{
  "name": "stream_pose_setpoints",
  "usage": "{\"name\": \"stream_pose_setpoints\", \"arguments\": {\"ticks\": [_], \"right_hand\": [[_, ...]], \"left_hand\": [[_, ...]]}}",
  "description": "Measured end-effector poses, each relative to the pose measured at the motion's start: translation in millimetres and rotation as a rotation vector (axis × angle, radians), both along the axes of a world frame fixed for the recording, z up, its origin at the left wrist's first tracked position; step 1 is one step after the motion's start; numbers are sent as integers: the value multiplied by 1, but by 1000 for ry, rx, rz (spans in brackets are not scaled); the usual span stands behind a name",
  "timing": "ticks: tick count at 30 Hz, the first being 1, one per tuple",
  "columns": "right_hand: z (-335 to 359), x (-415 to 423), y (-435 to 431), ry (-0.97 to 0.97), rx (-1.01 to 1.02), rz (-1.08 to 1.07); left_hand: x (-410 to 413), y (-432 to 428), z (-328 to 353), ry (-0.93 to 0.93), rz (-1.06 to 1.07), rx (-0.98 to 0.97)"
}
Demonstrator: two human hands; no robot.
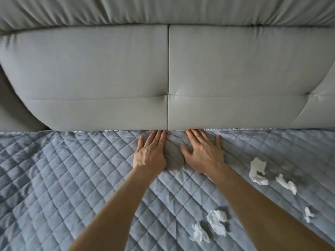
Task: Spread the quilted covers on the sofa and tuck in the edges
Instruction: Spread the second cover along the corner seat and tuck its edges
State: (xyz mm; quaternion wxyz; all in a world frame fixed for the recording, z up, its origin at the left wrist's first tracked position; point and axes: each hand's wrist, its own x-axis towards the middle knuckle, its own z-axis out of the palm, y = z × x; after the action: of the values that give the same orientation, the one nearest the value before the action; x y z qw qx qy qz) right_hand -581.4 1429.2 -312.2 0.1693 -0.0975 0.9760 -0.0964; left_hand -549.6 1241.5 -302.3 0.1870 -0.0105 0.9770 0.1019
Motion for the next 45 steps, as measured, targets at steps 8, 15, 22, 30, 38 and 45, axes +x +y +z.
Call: {"name": "stream_pose_setpoints", "arguments": {"ticks": [8, 15, 22, 30, 38, 45], "right_hand": [[28, 21, 7, -106, 57, -50], [26, 36, 28, -166, 17, -79], [50, 55, 89, 79, 218, 126], [64, 88, 182, 88, 135, -9], [50, 118, 199, 69, 49, -132], [73, 119, 208, -254, -186, -83]], "left_hand": [[-3, 11, 18, -39, -6, 33], [55, 61, 15, -51, -29, 26], [93, 96, 33, -133, 97, 79], [166, 191, 52, -168, 219, 108], [181, 211, 31, 87, 195, -104], [150, 214, 43, -169, 257, -14]]}}
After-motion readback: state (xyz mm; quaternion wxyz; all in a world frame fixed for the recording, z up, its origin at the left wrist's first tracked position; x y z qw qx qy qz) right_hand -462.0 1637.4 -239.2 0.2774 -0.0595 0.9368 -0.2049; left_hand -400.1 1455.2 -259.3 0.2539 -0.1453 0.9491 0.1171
